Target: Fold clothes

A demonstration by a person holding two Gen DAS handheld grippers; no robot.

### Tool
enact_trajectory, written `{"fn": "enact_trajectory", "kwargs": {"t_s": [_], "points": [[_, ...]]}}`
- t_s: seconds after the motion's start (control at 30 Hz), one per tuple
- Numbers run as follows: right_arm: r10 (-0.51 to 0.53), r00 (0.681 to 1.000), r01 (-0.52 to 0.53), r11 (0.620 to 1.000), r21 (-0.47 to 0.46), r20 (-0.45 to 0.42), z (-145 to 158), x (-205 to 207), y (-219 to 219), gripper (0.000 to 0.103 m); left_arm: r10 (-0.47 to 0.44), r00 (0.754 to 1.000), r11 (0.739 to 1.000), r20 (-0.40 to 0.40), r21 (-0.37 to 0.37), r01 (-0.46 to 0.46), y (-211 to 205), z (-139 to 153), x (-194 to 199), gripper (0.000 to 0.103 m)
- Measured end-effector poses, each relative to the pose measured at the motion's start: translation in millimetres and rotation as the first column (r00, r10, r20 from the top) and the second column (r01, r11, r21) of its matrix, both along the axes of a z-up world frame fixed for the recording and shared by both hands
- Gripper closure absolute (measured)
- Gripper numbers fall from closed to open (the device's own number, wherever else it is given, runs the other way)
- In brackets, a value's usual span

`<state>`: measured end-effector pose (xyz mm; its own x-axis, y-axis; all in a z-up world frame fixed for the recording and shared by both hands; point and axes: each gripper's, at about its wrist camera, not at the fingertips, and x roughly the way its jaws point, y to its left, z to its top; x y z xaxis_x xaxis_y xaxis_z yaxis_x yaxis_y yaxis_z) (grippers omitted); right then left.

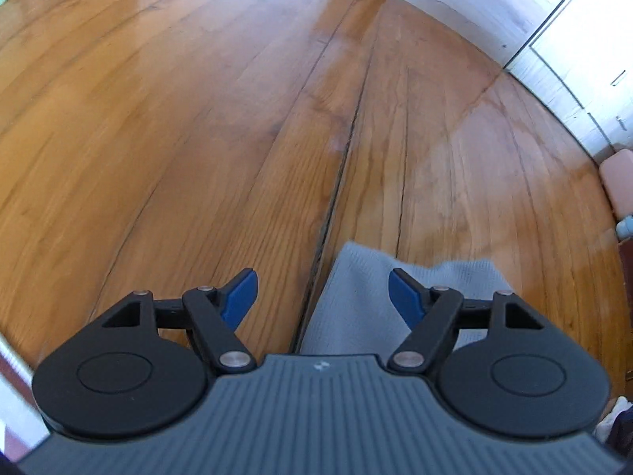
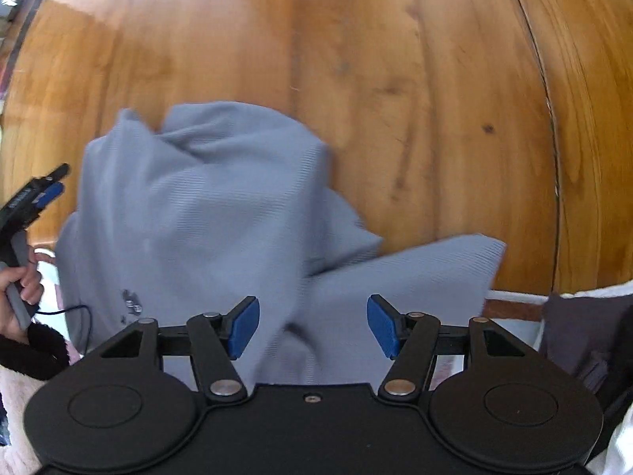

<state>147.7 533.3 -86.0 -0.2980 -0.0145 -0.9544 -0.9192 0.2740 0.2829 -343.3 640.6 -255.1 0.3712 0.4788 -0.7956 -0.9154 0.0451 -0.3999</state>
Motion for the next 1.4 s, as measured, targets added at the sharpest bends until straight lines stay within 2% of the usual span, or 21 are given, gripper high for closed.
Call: {"fn": "enact_trajectory", "kwargs": {"t_s": [0.1,0.23,0.37,0.43,0.47,0.57,0.6,0.63,0.67,0.7,0.8,0.9,0.97,1.0,1.03,1.1,1.17,1.2,1.3,1.37,1.4], "points": [[-0.026,0.999,0.024,0.999,-0.038,-0.047,-17,13,6,0.037,-0.025,0.998,1.0,0.056,-0.007,0.025,8,-10,1,0.03],[-0.071,0.992,0.07,0.997,-0.012,-0.104,-29,15,27,0.037,-0.066,0.99,0.997,0.126,-0.021,0.069,14,-22,6,0.028],[-0.139,0.97,0.151,0.987,0.047,-0.201,-45,11,47,0.035,-0.117,0.986,0.993,0.116,-0.017,0.12,14,-35,24,0.025],[-0.182,0.954,0.203,0.977,0.065,-0.237,-56,11,53,0.033,-0.139,0.983,0.99,0.119,0.016,0.138,9,-35,33,0.025],[-0.203,0.948,0.227,0.971,0.073,-0.244,-62,10,55,0.033,-0.15,0.981,0.989,0.119,0.027,0.148,8,-35,36,0.025],[-0.246,0.962,0.263,0.951,0.161,-0.115,-70,0,50,0.033,-0.171,0.982,0.984,0.076,0.059,0.167,8,-34,50,0.027],[-0.237,0.968,0.248,0.951,0.187,-0.078,-71,-6,47,0.036,-0.177,0.982,0.983,0.061,0.069,0.173,8,-33,54,0.039],[-0.18,0.981,0.192,0.96,0.206,-0.077,-69,-15,44,0.064,-0.186,0.981,0.98,0.051,0.078,0.182,8,-33,58,0.073],[-0.122,0.99,0.136,0.965,0.225,-0.074,-68,-24,41,0.083,-0.203,0.977,0.977,0.057,0.08,0.199,7,-29,59,0.092],[-0.065,0.995,0.081,0.965,0.248,-0.07,-66,-34,38,0.097,-0.221,0.973,0.973,0.063,0.082,0.216,5,-26,60,0.096],[0.08,0.996,-0.06,0.892,0.449,-0.025,-25,-57,18,0.097,-0.254,0.959,0.962,0.123,0.133,0.238,-11,4,52,0.096],[0.301,0.953,-0.247,0.799,0.548,-0.009,19,-88,-14,0.097,-0.275,0.943,0.952,0.189,0.191,0.239,-41,42,23,0.096],[0.487,0.871,-0.386,0.757,0.527,-0.061,29,-114,-49,0.097,-0.264,0.939,0.955,0.218,0.192,0.224,-56,46,3,0.097],[0.569,0.818,-0.451,0.728,0.516,-0.089,33,-127,-66,0.097,-0.248,0.942,0.965,0.228,0.142,0.22,-58,37,-6,0.096],[0.623,0.773,-0.505,0.719,0.477,-0.12,25,-139,-86,0.097,-0.23,0.944,0.973,0.235,0.058,0.223,-55,24,-10,0.096],[0.676,0.719,-0.597,0.719,0.356,-0.159,-5,-160,-116,0.097,-0.177,0.948,0.973,0.264,-0.1,0.209,-52,-1,-23,0.096],[0.699,0.706,-0.66,0.707,0.253,-0.114,-32,-172,-135,0.097,-0.138,0.95,0.97,0.281,-0.157,0.187,-51,-8,-33,0.094],[0.702,0.706,-0.673,0.706,0.22,-0.094,-42,-175,-139,0.096,-0.141,0.96,0.975,0.243,-0.136,0.178,-52,-3,-33,0.094],[0.675,0.734,-0.658,0.735,0.163,-0.08,-48,-171,-136,0.089,-0.139,0.983,0.989,0.12,-0.034,0.144,-55,15,-32,0.08],[0.636,0.759,-0.619,0.771,0.149,-0.138,-37,-157,-126,0.076,-0.155,0.985,0.986,0.078,0.068,0.149,-61,30,-28,0.073],[0.615,0.771,-0.598,0.788,0.145,-0.164,-31,-149,-122,0.062,-0.178,0.981,0.979,0.071,0.115,0.169,-63,37,-24,0.068]]}}
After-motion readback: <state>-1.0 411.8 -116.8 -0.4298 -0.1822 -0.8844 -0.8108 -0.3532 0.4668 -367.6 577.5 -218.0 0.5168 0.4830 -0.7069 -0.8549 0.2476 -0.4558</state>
